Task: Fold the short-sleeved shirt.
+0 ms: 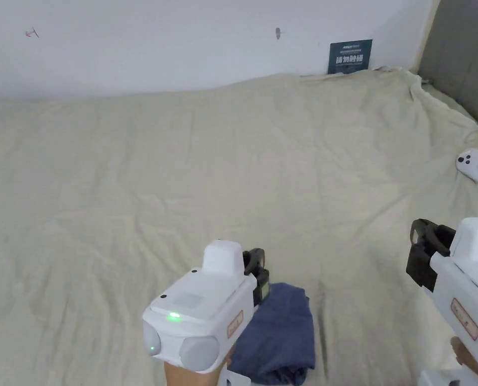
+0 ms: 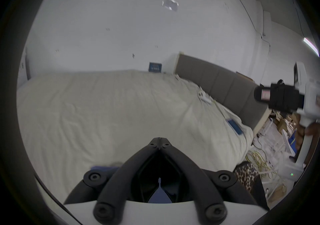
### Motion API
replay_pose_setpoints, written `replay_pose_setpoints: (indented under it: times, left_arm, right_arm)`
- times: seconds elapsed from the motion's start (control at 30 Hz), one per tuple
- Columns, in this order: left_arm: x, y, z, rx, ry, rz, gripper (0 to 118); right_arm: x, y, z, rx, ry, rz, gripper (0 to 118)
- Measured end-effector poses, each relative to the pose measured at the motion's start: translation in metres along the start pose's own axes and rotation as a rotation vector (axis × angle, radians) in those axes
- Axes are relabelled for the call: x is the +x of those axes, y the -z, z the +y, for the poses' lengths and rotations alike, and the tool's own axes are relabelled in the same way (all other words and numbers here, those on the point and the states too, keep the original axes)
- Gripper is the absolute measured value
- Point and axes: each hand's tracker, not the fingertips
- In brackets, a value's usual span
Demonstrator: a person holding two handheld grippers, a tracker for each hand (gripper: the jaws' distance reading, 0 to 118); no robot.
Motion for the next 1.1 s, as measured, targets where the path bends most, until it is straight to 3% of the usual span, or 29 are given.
replay_pose_setpoints:
  times: [0.3, 0.7, 1.1]
  left_arm:
    - [-0.058, -0.042, 0.038, 0.162, 0.010, 0.198, 0]
    - [-0.103, -0.094, 0.028, 0.282, 0.035, 0.401, 0]
    - [-0.115, -0.097, 0.020, 0.254, 0.009, 0.408, 0]
  right_arm:
    - [-0.042, 0.005, 0.017, 0.080, -0.025, 0.038, 0]
    - [-0.080, 0.009, 0.015, 0.191, -0.065, 0.047, 0]
    - [-0.100, 0.016, -0.001, 0.160, -0.073, 0.080, 0]
